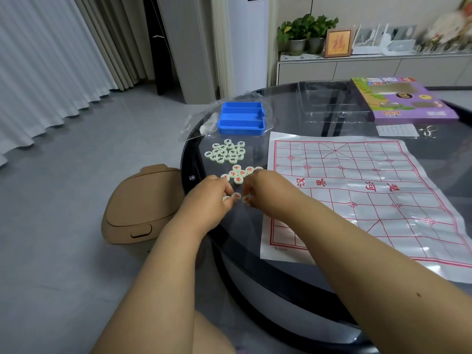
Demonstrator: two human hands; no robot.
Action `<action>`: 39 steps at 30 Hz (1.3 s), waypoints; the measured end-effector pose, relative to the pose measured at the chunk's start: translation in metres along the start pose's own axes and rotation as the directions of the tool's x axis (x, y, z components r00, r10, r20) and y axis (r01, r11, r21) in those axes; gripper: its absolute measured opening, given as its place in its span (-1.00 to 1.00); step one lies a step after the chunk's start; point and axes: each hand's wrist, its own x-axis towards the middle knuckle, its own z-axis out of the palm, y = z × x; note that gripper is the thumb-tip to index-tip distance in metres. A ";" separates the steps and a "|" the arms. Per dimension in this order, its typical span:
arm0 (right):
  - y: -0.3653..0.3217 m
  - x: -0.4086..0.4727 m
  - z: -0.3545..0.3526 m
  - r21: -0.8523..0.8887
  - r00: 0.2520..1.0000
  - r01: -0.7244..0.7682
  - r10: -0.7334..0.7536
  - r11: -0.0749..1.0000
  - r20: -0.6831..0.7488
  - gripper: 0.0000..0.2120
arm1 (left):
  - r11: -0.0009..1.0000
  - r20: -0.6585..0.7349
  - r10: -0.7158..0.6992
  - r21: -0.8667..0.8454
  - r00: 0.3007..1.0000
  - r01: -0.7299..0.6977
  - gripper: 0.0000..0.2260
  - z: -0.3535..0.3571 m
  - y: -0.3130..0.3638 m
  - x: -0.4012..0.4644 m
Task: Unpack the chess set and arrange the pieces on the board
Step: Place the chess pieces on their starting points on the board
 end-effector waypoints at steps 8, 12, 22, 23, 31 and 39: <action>-0.006 0.007 0.008 -0.074 0.992 0.023 -0.032 0.997 -0.118 -0.69 | 1.000 -0.006 0.000 0.008 1.000 0.000 -0.95 -0.007 -0.001 -0.002; 0.013 -0.027 -0.001 0.061 0.942 0.105 -0.080 0.993 -0.327 -0.73 | 1.000 -0.067 0.022 0.003 0.998 -0.021 -0.83 -0.016 0.012 -0.002; 0.122 -0.112 0.022 0.230 0.935 -0.100 0.171 0.968 -0.311 -0.86 | 0.946 0.112 0.323 -0.053 0.940 -0.319 -0.79 0.013 0.127 -0.013; 0.127 -0.115 0.028 0.233 0.939 -0.114 0.181 0.966 -0.292 -0.88 | 0.944 0.131 0.329 -0.064 0.935 -0.323 -0.79 0.019 0.133 -0.014; 0.146 -0.123 0.052 0.257 0.942 -0.095 0.170 0.962 -0.290 -0.83 | 0.951 0.199 0.308 -0.079 0.930 -0.298 -0.78 0.045 0.137 -0.020; 0.132 -0.123 0.037 0.328 0.877 -0.010 0.165 0.945 -0.451 -0.72 | 0.956 0.074 0.264 -0.151 0.962 -0.251 -0.65 0.033 0.118 -0.016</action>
